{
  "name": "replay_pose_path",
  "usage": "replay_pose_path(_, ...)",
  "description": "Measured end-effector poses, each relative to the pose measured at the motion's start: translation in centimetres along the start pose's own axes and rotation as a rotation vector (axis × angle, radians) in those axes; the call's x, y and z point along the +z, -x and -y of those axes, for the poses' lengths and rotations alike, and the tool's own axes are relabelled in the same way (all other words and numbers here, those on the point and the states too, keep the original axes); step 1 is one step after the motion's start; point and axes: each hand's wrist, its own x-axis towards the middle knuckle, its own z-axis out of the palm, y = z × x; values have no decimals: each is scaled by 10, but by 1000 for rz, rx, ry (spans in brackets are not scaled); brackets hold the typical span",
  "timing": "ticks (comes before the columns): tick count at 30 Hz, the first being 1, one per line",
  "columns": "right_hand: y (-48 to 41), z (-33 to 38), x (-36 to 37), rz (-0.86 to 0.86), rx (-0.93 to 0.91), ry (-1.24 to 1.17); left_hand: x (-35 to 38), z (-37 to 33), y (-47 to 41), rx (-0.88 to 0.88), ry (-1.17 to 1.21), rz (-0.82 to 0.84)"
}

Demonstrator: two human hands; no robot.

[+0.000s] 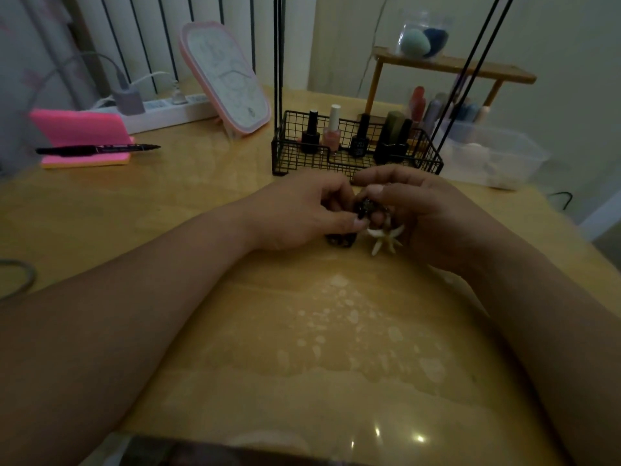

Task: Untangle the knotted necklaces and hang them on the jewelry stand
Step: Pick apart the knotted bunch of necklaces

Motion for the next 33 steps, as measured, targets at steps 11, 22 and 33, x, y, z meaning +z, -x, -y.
replay_pose_path(11, -1, -2, -9, -26, 5, 105, -12, -3, 5, -65, 341, -152)
replay_pose_path(22, 3, 0, -5, -8, -50, 285, -11, -8, 4, -218, 323, -195)
replay_pose_path(33, -2, -1, -9, -167, -102, 152, -15, -1, 5, -95, 0, 5)
